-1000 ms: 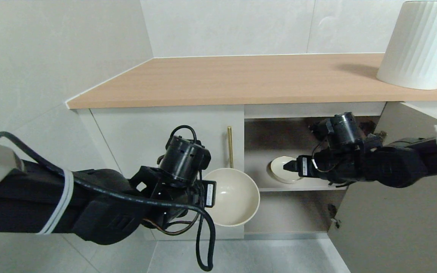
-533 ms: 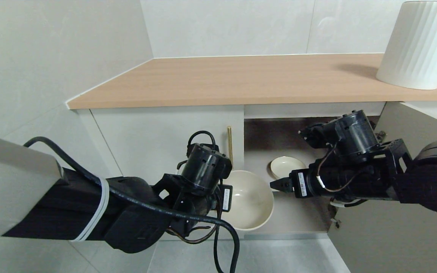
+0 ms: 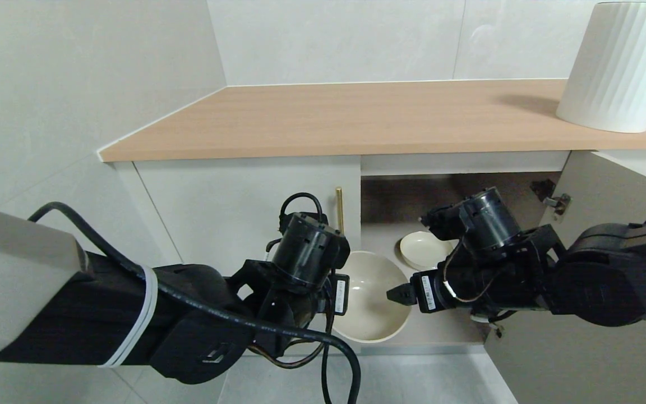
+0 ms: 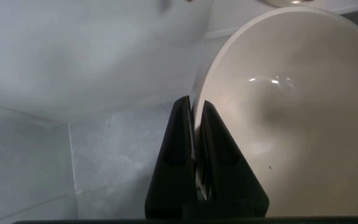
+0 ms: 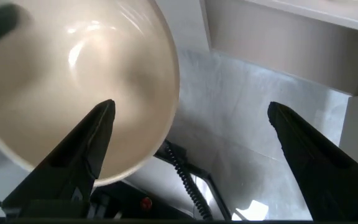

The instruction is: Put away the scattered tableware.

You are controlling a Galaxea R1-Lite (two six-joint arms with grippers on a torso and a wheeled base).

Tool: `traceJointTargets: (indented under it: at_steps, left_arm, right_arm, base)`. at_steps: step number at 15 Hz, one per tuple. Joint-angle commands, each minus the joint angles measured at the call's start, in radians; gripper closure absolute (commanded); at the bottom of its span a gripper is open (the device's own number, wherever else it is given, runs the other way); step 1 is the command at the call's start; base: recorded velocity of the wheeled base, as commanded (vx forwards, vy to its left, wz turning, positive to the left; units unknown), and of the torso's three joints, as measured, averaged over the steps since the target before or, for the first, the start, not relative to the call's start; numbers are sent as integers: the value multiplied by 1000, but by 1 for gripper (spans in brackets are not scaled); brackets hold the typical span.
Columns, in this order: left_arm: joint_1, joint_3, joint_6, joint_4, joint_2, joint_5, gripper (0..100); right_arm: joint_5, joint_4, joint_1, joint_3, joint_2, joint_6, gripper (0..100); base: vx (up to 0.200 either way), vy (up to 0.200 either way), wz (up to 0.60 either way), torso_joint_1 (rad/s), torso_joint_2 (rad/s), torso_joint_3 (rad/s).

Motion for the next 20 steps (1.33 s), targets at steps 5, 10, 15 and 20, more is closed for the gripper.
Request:
traceJointTargets:
  at_steps: [5,10,15,20]
  left_arm:
    - [-5,3,0,0,-6,0,100]
    - [-5,3,0,2,2,-1,100]
    - [-5,9,5,5,1,0,0]
    - [-4,8,5,3,-9,0,0]
  right_arm:
    - [-2,-29,1,-4,52,4,100]
    - [-2,-29,3,-1,50,4,100]
    - [-5,-29,7,1,52,4,100]
    - [-8,-29,7,-1,60,4,100]
  base:
    - [0,0,0,0,0,0]
    - [0,0,0,0,0,0]
    - [0,0,0,0,0,0]
    - [0,0,0,0,0,0]
